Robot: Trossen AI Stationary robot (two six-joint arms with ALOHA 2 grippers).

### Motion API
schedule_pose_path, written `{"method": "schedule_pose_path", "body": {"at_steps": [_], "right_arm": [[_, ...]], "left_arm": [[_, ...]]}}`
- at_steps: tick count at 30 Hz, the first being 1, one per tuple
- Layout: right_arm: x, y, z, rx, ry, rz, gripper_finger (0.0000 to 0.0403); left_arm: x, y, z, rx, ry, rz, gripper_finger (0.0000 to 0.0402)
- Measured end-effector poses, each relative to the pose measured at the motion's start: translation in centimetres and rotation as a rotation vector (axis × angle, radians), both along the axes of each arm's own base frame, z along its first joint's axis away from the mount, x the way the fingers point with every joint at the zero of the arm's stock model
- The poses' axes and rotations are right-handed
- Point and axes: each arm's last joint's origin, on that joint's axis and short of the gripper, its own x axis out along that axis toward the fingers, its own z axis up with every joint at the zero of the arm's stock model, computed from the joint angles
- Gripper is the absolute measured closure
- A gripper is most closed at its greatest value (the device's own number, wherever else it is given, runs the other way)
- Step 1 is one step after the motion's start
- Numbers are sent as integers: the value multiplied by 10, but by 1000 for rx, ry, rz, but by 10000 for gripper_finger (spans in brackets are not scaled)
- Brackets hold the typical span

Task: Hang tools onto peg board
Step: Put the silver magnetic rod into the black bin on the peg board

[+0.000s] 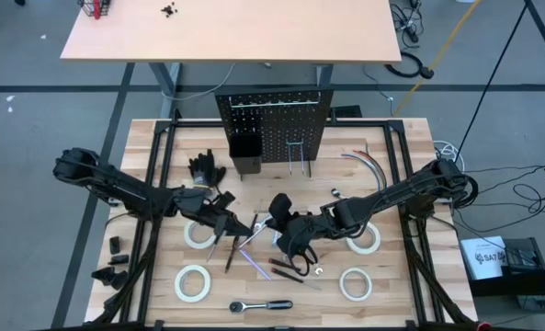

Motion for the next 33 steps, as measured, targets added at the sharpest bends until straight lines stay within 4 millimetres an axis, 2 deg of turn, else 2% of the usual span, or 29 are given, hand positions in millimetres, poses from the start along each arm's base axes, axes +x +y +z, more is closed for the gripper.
{"method": "schedule_pose_path", "body": {"at_steps": [6, 11, 14, 16, 24, 27, 29, 33], "right_arm": [[0, -2, -1, 16, 6, -20, 396], [0, -2, -1, 20, 3, -29, 396], [0, -2, 0, 58, -9, -52, 394], [-1, -2, 2, 101, -22, -77, 376], [-3, 5, 5, 155, -61, -124, 266], [-12, 9, 17, 190, -106, -179, 233], [-21, 11, 34, 249, -172, -215, 217], [-49, 5, 73, 509, -296, -314, 201]], "left_arm": [[17, -4, -5, 37, 41, -7, 336], [27, -7, -1, 138, -10, -48, 337], [29, -8, 1, 185, -32, -66, 363], [30, -8, 1, 206, -36, -65, 386], [31, -9, 6, 262, -83, 3, 388], [32, -7, 8, 280, -90, 42, 389], [32, -4, 5, 305, -62, 84, 389], [33, 5, 1, 330, -9, 163, 389]]}}
